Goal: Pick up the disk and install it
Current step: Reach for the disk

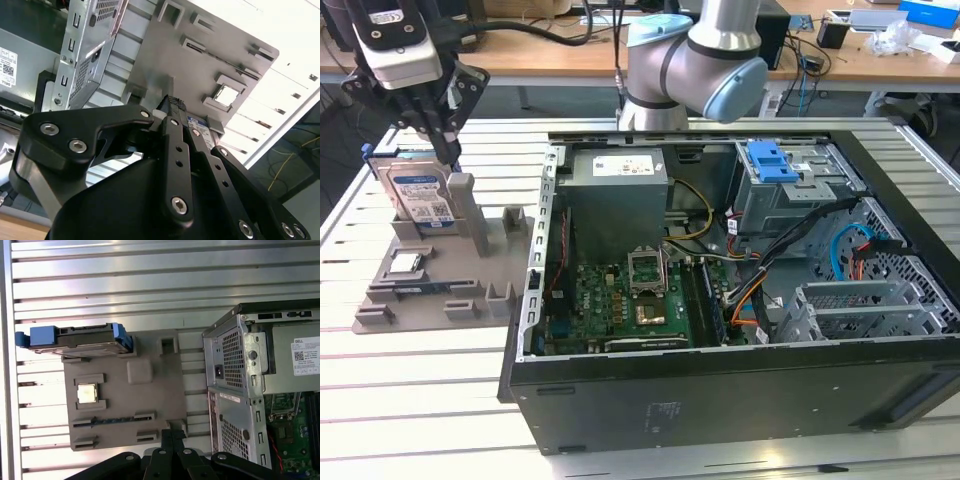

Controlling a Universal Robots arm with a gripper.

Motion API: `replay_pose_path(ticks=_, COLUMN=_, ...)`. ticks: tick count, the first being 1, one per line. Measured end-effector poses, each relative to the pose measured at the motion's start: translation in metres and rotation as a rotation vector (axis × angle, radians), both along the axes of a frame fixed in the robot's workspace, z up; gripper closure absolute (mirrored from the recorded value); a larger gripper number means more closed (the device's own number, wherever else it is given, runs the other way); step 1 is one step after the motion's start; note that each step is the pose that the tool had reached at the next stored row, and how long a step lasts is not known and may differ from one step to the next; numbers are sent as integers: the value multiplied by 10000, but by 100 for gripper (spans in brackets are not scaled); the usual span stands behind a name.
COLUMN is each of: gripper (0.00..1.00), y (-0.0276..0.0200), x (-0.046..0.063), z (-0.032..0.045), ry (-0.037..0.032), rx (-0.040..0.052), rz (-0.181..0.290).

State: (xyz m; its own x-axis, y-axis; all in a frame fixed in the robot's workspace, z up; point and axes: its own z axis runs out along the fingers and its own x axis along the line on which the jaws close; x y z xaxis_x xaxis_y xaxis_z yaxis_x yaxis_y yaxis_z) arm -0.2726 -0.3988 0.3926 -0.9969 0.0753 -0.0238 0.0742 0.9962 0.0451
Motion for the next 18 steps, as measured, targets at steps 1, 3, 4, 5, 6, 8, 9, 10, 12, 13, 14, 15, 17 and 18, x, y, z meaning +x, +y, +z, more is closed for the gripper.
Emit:
replay_pose_path(ticks=1, gripper=89, y=0, x=-12, z=0, ry=0, rx=1, rz=0)
replay_pose_path(ticks=3, gripper=89, y=0, x=-34, z=-1, ry=-1, rx=1, rz=0)
replay_pose_path(ticks=4, gripper=89, y=0, x=-44, z=-1, ry=0, rx=1, rz=0)
replay_pose_path(ticks=5, gripper=89, y=0, x=-52, z=-1, ry=0, rx=1, rz=0)
replay_pose_path(ticks=6, gripper=89, y=0, x=-69, z=-2, ry=0, rx=1, rz=0)
replay_pose_path(ticks=8, gripper=89, y=0, x=-104, z=-1, ry=1, rx=0, rz=-1)
replay_pose_path(ticks=9, gripper=89, y=0, x=-115, z=-2, ry=-1, rx=1, rz=0)
replay_pose_path(ticks=10, gripper=89, y=0, x=-124, z=-2, ry=0, rx=1, rz=1)
replay_pose_path(ticks=12, gripper=89, y=0, x=-143, z=-2, ry=0, rx=1, rz=0)
replay_pose_path(ticks=13, gripper=89, y=0, x=-153, z=-2, ry=0, rx=1, rz=1)
replay_pose_path(ticks=14, gripper=89, y=0, x=-169, z=-2, ry=0, rx=1, rz=1)
replay_pose_path(ticks=15, gripper=89, y=0, x=-192, z=-2, ry=0, rx=1, rz=0)
replay_pose_path(ticks=17, gripper=89, y=0, x=-224, z=-2, ry=0, rx=1, rz=0)
replay_pose_path(ticks=18, gripper=89, y=0, x=-239, z=-2, ry=0, rx=0, rz=0)
